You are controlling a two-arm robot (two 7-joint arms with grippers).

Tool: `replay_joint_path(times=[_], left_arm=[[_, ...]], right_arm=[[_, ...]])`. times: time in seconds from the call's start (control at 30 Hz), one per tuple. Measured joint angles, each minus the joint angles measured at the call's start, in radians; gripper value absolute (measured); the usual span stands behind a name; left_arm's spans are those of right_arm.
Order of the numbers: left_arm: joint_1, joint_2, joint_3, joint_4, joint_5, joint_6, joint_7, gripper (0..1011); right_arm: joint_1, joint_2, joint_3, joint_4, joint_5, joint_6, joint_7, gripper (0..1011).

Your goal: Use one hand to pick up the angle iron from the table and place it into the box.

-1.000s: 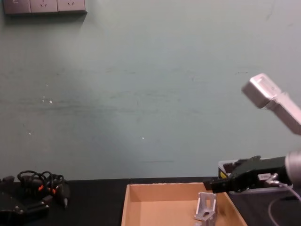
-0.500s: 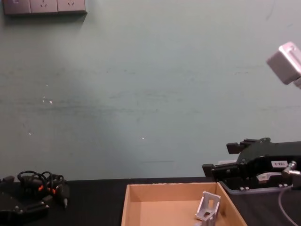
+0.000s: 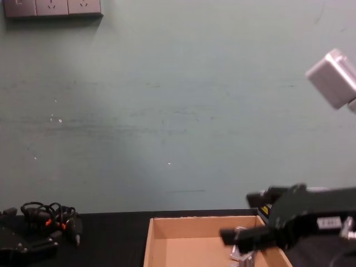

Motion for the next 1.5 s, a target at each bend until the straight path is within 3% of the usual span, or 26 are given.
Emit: replay_joint_path(times=[0.77,1.5], left_arm=[[0.0,0.0,0.0,0.0,0.0,0.0,0.0,1000],[0.0,0.0,0.0,0.0,0.0,0.0,0.0,1000]], right_arm=[[0.002,-0.028,-0.149,0.016,0.017,0.044,0.069,1002],[0.024,-0.053,-0.209,0.066,-0.016,0.072,0.07,1003]])
